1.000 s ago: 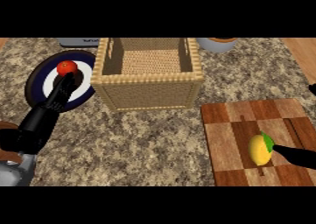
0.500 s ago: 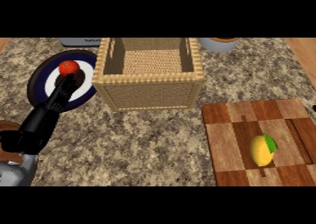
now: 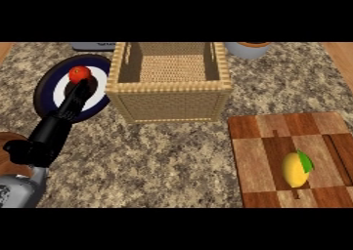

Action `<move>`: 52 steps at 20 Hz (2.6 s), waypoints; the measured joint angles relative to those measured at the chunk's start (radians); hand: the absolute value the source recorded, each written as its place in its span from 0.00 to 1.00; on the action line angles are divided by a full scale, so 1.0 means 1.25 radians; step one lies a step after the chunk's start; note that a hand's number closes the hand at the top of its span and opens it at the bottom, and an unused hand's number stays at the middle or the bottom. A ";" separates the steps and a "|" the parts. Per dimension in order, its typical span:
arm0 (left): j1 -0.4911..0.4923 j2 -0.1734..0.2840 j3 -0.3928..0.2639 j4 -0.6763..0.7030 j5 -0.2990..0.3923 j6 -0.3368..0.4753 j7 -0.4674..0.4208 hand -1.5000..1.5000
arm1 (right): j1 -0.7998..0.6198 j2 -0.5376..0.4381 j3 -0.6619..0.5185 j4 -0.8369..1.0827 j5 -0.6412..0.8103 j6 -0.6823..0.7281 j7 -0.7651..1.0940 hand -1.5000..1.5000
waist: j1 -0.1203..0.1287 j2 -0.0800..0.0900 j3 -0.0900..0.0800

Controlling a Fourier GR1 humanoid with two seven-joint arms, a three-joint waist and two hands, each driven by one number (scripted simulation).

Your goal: Pick the lemon from the cutting board and place it in the basket

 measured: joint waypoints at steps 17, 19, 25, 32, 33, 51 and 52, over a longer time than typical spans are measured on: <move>-0.005 -0.069 0.059 0.008 -0.062 -0.066 0.022 0.50 | 0.082 0.323 0.132 0.158 0.376 -0.021 -0.231 0.00 | 0.015 0.003 0.001; 0.004 -0.072 0.069 0.005 -0.069 -0.077 0.020 0.50 | 0.096 0.350 0.132 0.191 0.412 -0.032 -0.279 0.00 | 0.015 0.003 0.001; 0.006 -0.100 0.094 -0.005 -0.097 -0.102 0.036 0.50 | 0.092 0.416 0.129 0.264 0.480 -0.030 -0.368 0.00 | 0.015 0.003 0.001; 0.025 -0.126 0.130 -0.003 -0.128 -0.137 0.021 0.50 | 0.066 0.491 0.142 0.268 0.531 -0.007 -0.401 0.00 | 0.016 0.003 0.001; 0.031 -0.124 0.139 -0.009 -0.129 -0.145 0.021 0.50 | 0.076 0.498 0.139 0.265 0.536 -0.003 -0.413 0.00 | 0.016 0.003 0.001; 0.011 -0.187 0.204 -0.003 -0.187 -0.207 0.045 0.50 | -0.004 0.599 0.141 0.375 0.679 0.081 -0.418 0.00 | 0.017 0.004 0.001; 0.004 -0.191 0.208 0.002 -0.191 -0.210 0.048 0.50 | -0.007 0.604 0.136 0.382 0.684 0.084 -0.422 0.00 | 0.016 0.004 0.001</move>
